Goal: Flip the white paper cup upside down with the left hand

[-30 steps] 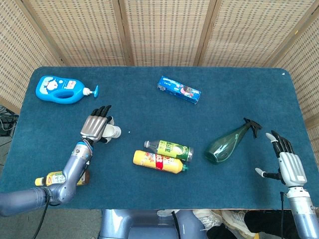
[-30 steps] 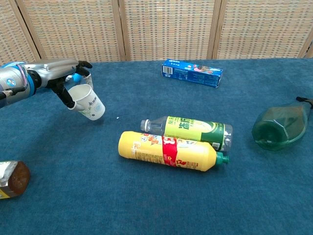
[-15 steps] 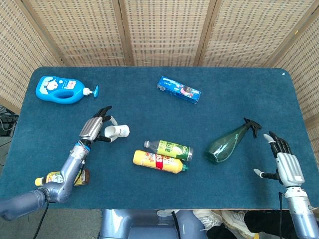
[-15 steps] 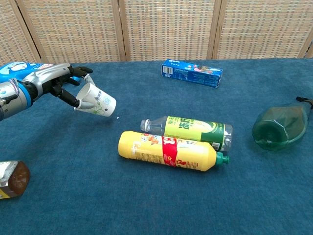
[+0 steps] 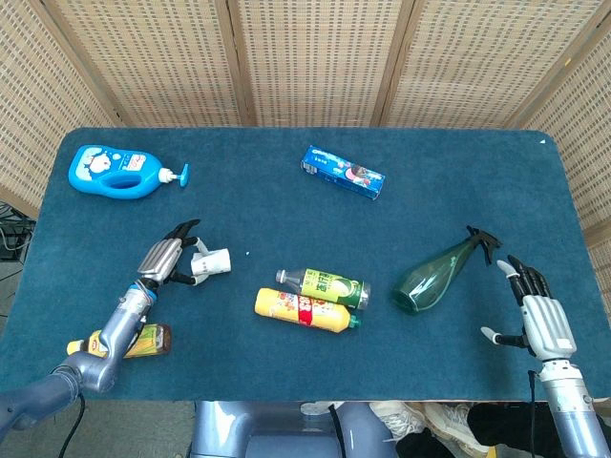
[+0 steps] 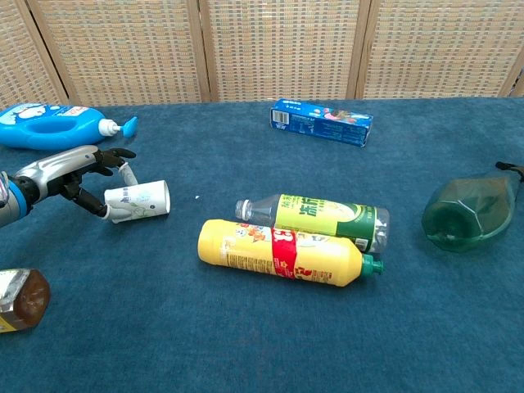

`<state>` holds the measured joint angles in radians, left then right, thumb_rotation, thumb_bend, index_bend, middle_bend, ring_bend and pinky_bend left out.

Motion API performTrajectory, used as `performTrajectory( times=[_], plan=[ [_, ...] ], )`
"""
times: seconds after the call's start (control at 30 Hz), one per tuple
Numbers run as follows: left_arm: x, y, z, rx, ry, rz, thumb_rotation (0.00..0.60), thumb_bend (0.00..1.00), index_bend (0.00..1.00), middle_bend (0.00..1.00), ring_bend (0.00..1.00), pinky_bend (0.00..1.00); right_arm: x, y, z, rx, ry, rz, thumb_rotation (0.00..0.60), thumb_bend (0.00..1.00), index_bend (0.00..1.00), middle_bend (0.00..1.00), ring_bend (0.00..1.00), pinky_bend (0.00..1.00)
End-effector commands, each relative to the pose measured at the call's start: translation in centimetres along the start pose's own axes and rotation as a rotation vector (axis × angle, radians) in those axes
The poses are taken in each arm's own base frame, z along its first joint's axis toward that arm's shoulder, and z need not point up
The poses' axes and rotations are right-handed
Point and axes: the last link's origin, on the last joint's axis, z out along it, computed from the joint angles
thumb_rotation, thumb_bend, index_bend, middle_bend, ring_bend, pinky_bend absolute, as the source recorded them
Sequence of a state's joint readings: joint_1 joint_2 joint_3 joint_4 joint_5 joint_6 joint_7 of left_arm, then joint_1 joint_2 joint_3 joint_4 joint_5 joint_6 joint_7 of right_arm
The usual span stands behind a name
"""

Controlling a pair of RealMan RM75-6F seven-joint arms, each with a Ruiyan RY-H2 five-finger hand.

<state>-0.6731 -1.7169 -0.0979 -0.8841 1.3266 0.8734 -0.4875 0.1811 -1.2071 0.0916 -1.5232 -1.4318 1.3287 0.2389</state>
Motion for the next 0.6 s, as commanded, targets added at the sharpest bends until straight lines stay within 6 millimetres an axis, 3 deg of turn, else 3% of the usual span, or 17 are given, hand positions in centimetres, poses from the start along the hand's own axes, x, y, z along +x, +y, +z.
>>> performTrajectory(
  times=[0.03, 0.13, 0.33, 0.47, 0.6],
  plan=[
    [0.1, -0.7, -0.3, 0.013, 0.002, 0.004, 0.6, 0.24, 0.47, 0.07, 0.02, 0.12, 0.0, -0.1, 0.0, 0.002, 0.0, -0.001, 0.6, 0.11, 0.0, 0.0, 0.0, 0.0],
    [0.7, -0.8, -0.4, 0.012, 0.012, 0.005, 0.6, 0.24, 0.42, 0.04, 0.01, 0.1, 0.0, -0.1, -0.1, 0.004, 0.0, -0.001, 0.6, 0.11, 0.0, 0.0, 0.0, 0.0],
    [2.7, 0.0, -0.5, -0.017, 0.049, 0.036, 0.567, 0.23, 0.22, 0.0, 0.0, 0.04, 0.0, -0.2, -0.1, 0.009, 0.001, -0.001, 0.6, 0.11, 0.0, 0.0, 0.0, 0.0],
    [3.9, 0.7, -0.6, -0.026, 0.049, 0.064, 0.519, 0.23, 0.2, 0.0, 0.0, 0.02, 0.1, -0.3, -0.1, 0.011, 0.004, 0.001, 0.6, 0.11, 0.0, 0.0, 0.0, 0.0],
    [5.1, 1.6, -0.6, -0.023, 0.038, 0.114, 0.514, 0.23, 0.19, 0.0, 0.0, 0.0, 0.2, -0.2, -0.1, 0.009, 0.009, 0.006, 0.6, 0.11, 0.0, 0.0, 0.0, 0.0]
  ],
)
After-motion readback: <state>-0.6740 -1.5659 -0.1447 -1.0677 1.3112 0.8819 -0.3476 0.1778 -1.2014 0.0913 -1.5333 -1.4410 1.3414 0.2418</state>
